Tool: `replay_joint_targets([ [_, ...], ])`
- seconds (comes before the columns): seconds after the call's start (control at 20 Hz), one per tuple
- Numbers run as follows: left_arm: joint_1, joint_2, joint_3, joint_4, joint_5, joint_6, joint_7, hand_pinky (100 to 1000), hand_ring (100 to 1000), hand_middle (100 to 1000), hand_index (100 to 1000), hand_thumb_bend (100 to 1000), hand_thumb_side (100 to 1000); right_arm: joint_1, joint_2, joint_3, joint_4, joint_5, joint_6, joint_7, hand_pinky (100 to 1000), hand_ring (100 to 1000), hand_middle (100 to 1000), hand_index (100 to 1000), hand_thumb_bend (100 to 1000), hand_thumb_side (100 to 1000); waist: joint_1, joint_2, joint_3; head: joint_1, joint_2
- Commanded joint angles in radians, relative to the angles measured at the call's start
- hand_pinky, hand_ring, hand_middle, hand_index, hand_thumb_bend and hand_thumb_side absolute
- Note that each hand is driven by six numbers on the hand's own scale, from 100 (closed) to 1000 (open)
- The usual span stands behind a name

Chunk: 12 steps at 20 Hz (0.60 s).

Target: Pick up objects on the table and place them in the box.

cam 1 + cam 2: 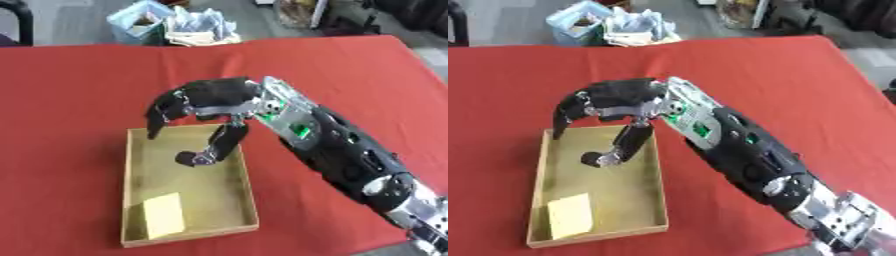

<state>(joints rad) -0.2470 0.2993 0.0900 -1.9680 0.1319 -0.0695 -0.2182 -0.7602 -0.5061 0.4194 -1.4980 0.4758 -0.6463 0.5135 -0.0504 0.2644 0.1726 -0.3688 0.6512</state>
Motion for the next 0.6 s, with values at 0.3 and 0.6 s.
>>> replay_joint_targets([
  [0.3,-0.009,0.007,0.005,-0.013,0.001,0.001,-0.003,713,635,587,731,100,783,-0.005,-0.027,-0.026,-0.013,0.029,-0.077,0.025,806,883,772,844,240,273,0.009,-0.013,-0.011,0.004,0.004],
  [0.6,-0.007,0.008,0.005,-0.013,0.0,0.0,-0.003,714,635,588,730,100,784,0.01,-0.032,-0.026,0.0,0.037,-0.074,0.034,807,886,787,864,247,282,0.014,-0.013,-0.017,0.004,0.007],
])
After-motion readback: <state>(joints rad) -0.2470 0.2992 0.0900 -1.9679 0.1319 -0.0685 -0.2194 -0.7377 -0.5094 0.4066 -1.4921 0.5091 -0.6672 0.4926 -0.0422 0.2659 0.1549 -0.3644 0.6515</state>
